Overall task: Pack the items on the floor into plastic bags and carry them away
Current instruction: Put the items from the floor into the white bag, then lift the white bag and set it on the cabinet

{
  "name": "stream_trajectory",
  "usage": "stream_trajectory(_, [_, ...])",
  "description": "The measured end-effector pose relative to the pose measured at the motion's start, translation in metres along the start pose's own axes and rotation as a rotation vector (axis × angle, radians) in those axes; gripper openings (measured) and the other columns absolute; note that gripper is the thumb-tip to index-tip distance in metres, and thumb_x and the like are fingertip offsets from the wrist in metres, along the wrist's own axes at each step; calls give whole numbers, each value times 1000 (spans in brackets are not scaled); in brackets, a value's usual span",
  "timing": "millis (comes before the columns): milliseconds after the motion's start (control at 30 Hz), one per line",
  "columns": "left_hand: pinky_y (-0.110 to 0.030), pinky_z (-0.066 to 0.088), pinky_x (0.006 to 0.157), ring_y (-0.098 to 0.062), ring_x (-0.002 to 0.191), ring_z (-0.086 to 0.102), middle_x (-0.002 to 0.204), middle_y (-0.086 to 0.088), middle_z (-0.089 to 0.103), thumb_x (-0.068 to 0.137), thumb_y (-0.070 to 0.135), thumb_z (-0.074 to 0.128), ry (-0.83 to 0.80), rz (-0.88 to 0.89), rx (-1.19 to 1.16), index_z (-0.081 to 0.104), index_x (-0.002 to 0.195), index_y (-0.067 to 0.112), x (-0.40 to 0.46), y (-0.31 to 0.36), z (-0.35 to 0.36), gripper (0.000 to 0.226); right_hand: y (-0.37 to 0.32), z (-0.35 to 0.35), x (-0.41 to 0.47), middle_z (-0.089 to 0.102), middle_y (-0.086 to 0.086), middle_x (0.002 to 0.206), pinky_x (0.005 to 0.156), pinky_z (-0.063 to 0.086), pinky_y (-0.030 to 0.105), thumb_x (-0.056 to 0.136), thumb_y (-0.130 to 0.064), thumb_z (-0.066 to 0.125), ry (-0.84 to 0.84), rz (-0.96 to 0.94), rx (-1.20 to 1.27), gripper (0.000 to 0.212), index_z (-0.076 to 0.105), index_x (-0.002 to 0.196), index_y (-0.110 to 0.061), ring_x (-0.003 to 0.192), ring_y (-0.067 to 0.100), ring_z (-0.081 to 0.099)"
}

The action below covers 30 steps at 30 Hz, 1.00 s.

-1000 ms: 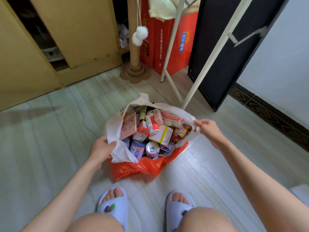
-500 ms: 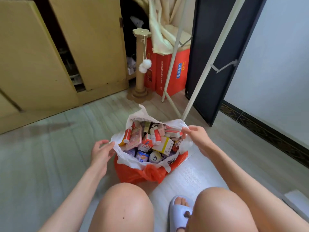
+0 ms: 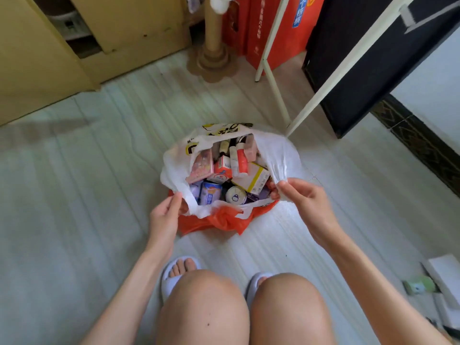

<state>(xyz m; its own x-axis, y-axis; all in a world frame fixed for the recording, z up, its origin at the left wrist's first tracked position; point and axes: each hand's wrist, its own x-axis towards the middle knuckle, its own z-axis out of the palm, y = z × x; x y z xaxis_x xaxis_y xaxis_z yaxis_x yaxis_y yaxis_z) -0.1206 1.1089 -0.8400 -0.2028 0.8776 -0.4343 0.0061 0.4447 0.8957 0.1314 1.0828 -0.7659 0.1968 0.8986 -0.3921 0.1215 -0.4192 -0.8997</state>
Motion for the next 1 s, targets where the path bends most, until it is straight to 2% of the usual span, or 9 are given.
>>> stream_trajectory(133, [-24,39,60,-6,54,48,53,5,55,94,20,48,-29,-168,196,57,64,11,-11,26,-11,33,-17,-3,-14,68,-5,59,67,44,9,91,-14,54,-23,220,-2,25,68,71,-12,64,9,59])
stream_trajectory(200, [-13,41,59,-4,59,52,64,4,59,94,16,47,-122,-250,279,62,73,14,-18,43,-13,26,-22,-7,-22,67,-4,60,71,43,17,91,-14,54,-3,333,-37,25,67,69,-14,66,13,59])
stream_trajectory(367, [-18,40,67,-5,70,50,89,-8,55,97,12,40,-151,-413,248,52,74,15,-26,96,-10,26,-71,-23,-19,69,7,80,70,41,27,93,-17,48,22,360,-240,25,63,75,-7,86,23,59])
stream_trajectory(433, [-20,37,68,-10,77,48,92,-7,57,97,15,39,-154,-402,255,52,75,16,-29,123,-10,25,-109,-31,-8,67,21,89,68,39,32,92,-16,47,47,313,-292,28,60,82,6,87,32,59])
stream_trajectory(500, [-26,38,74,-19,88,52,96,-11,61,97,16,39,-115,-382,261,56,74,16,-29,153,-11,28,-152,-38,2,63,28,89,60,32,29,92,-15,47,63,280,-336,30,56,88,14,73,28,52])
stream_trajectory(567, [-30,38,81,-19,92,52,96,-13,63,96,13,39,-101,-357,274,60,76,10,-33,193,-16,28,-193,-44,3,53,23,75,56,29,27,91,-12,48,65,267,-371,27,54,87,14,67,19,42])
stream_trajectory(667, [-25,37,71,-18,90,50,90,-10,62,92,1,39,-124,-321,313,64,89,1,-51,240,-27,25,-237,-55,-11,46,12,73,57,26,30,89,-8,48,52,298,-384,22,56,80,11,69,19,38])
stream_trajectory(800, [-30,35,75,-17,86,48,82,-9,58,92,4,43,-135,-274,278,62,77,6,-75,287,-46,25,-287,-63,-41,46,11,72,53,24,30,91,-7,46,39,311,-269,24,56,74,6,68,17,38])
stream_trajectory(1000, [-31,35,70,-19,78,48,74,-13,56,91,10,48,-11,-246,266,56,61,8,-143,359,-71,32,-364,-67,-94,48,2,60,42,29,7,95,-5,43,-137,222,-282,32,49,64,-8,50,4,42])
